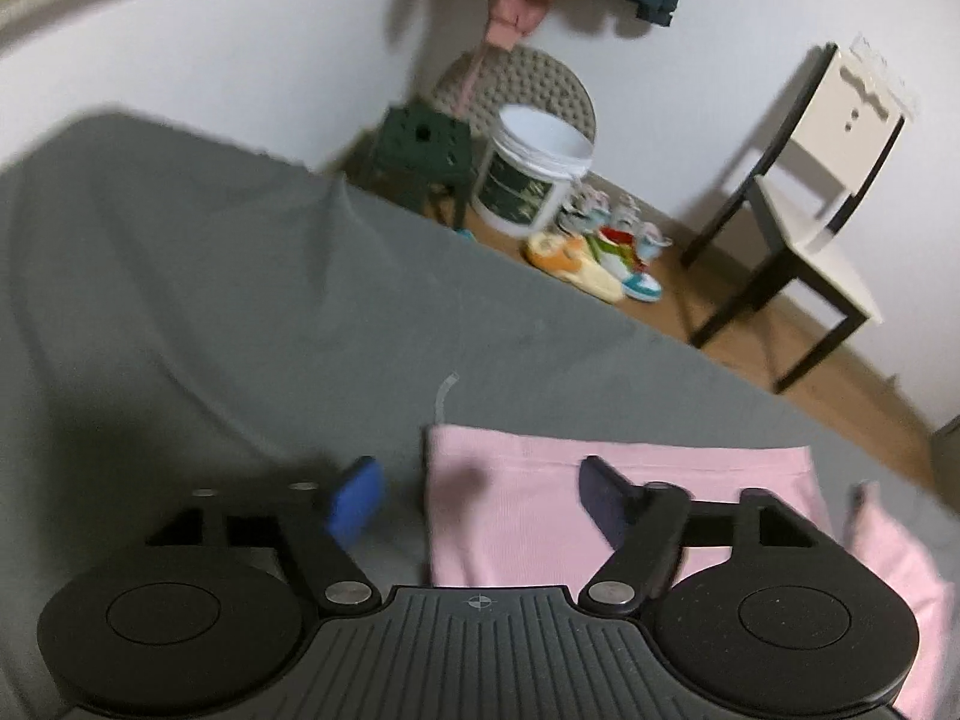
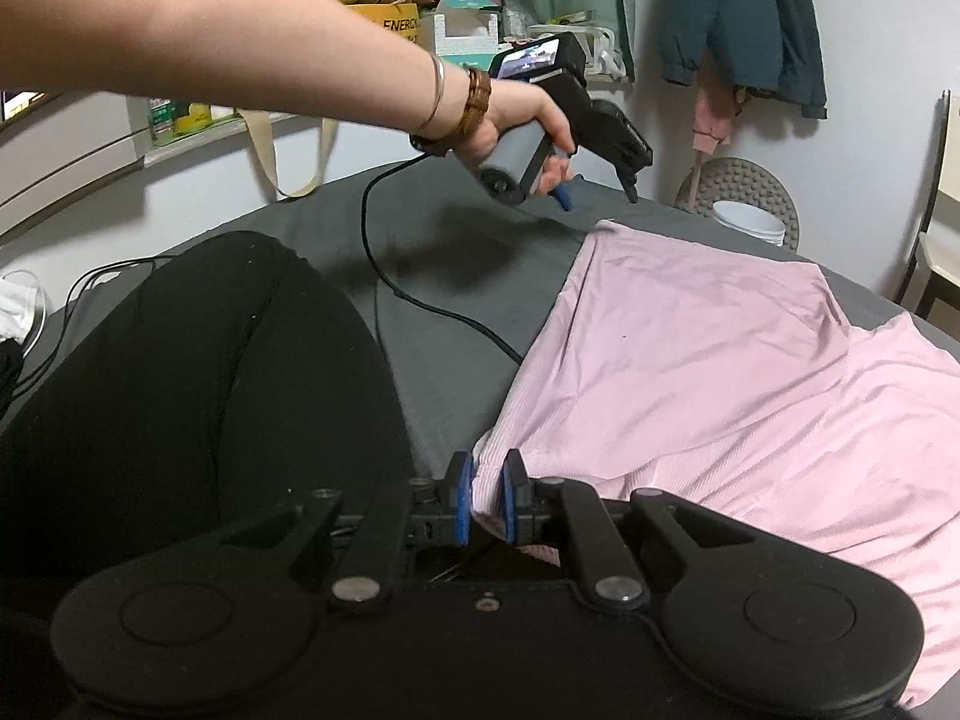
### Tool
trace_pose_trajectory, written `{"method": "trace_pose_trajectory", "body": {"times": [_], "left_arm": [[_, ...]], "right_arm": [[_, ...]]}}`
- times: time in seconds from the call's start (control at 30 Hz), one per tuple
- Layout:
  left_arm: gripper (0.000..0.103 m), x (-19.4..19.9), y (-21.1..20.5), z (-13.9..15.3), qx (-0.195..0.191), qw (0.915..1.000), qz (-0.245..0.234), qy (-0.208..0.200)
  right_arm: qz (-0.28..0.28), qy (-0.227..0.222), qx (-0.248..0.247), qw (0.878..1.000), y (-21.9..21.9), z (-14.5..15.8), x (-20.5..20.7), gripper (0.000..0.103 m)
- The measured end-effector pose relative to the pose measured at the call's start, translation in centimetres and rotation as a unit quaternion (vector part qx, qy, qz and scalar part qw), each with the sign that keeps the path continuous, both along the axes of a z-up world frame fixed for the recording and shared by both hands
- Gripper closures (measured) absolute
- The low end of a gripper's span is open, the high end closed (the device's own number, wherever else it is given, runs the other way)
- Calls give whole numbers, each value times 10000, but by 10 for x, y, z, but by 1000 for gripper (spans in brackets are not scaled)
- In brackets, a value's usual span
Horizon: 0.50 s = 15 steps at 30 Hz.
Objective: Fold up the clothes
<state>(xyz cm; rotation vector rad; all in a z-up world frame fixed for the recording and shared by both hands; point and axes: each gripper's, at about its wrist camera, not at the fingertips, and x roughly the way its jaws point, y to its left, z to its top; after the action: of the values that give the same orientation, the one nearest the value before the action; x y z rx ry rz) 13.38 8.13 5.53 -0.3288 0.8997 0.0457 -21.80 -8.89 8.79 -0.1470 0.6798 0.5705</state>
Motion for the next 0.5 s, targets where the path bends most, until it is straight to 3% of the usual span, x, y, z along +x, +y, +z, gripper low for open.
{"method": "trace_pose_trajectory", "body": {"times": [0.17, 0.37, 0.5], "left_arm": [[28, 9, 0, -15, 233, 9993, 207, 183], [29, 12, 0, -30, 35, 9999, -53, 150], [40, 10, -2, -34, -216, 9997, -150, -4]], "right_arm": [[-94, -35, 66, 9999, -4, 6, 2, 92], [-422, -181, 214, 9987, -27, 21, -5, 92], [-698, -157, 194, 9973, -44, 24, -2, 92]]}}
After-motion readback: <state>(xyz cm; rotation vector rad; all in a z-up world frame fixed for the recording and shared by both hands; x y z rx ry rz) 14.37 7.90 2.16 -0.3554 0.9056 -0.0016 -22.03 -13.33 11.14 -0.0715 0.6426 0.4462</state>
